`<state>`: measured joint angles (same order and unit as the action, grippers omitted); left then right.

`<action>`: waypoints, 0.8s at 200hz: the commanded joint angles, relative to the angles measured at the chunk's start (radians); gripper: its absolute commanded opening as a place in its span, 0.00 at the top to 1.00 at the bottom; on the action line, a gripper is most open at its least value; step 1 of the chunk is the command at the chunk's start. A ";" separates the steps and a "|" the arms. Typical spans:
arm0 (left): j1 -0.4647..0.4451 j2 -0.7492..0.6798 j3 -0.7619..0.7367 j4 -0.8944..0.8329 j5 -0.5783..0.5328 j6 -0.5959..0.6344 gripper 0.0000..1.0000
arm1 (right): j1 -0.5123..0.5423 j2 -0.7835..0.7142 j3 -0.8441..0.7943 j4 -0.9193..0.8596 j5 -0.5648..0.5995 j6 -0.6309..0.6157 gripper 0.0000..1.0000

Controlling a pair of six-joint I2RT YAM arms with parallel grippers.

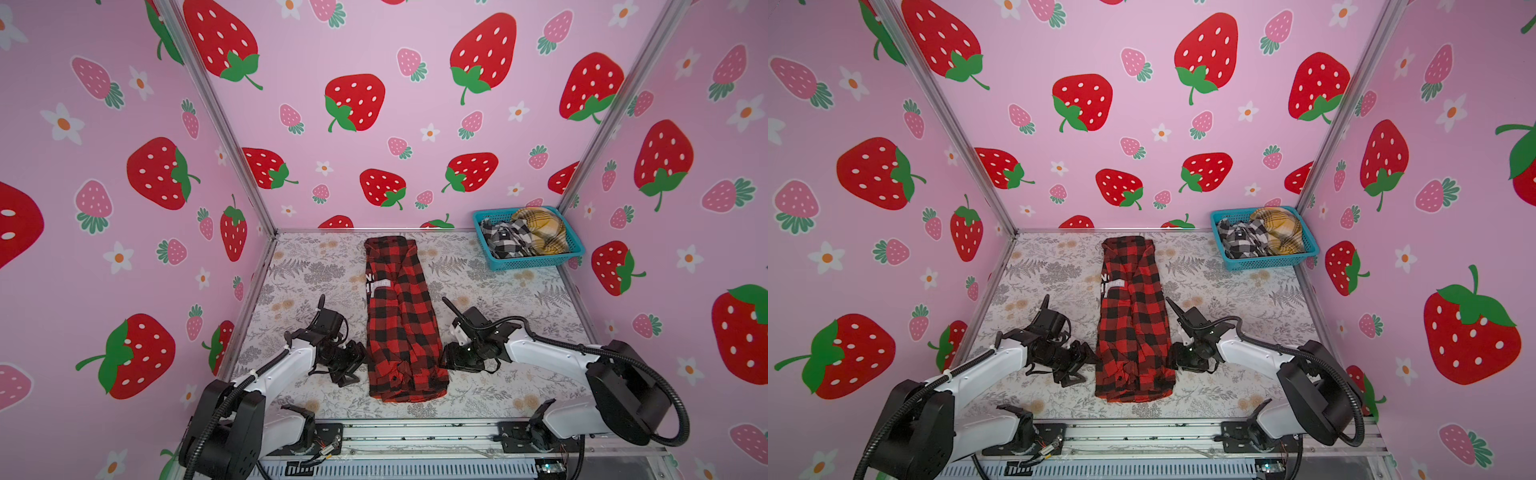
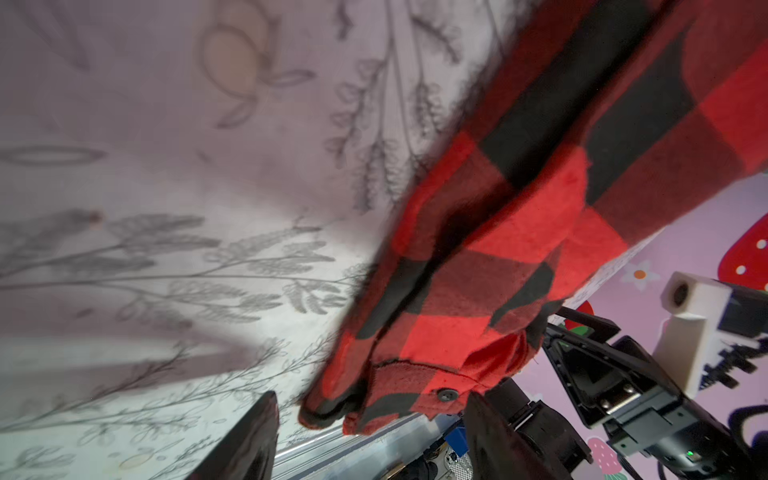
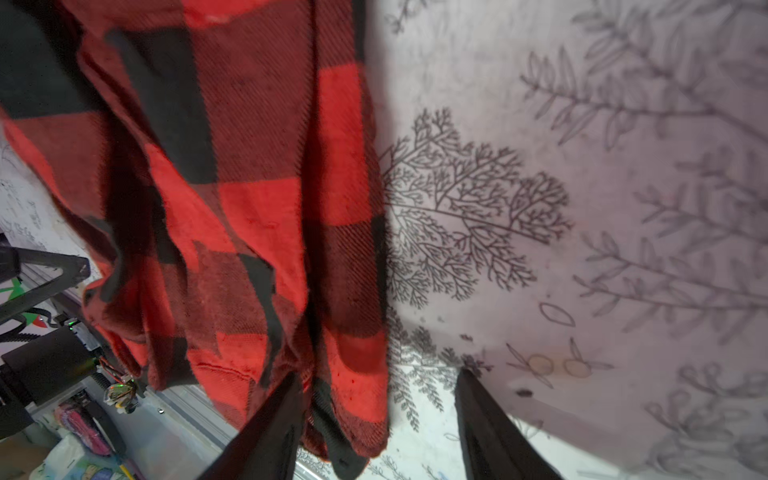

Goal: Fold and stack the long sleeve shirts

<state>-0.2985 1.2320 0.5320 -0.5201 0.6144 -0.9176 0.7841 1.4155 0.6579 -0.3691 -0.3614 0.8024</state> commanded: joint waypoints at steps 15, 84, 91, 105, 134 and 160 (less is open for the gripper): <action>-0.069 0.072 0.016 0.063 0.010 -0.043 0.32 | -0.010 0.001 -0.040 0.034 -0.041 0.052 0.43; -0.148 0.117 0.011 0.046 -0.019 -0.065 0.40 | -0.008 -0.016 -0.145 0.208 -0.163 0.146 0.57; -0.163 0.118 0.011 0.042 -0.022 -0.069 0.40 | -0.005 -0.019 -0.150 0.216 -0.170 0.153 0.57; -0.192 0.117 0.006 0.046 -0.028 -0.084 0.40 | 0.001 -0.025 -0.164 0.237 -0.182 0.169 0.55; -0.208 0.137 -0.007 0.075 -0.029 -0.097 0.45 | 0.004 -0.030 -0.180 0.261 -0.182 0.185 0.57; -0.208 0.143 -0.028 0.095 -0.023 -0.110 0.52 | 0.013 -0.024 -0.187 0.277 -0.185 0.198 0.57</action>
<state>-0.5014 1.3571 0.5346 -0.4370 0.6216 -1.0023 0.7830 1.3876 0.4988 -0.0822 -0.5560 0.9668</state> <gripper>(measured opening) 0.508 0.431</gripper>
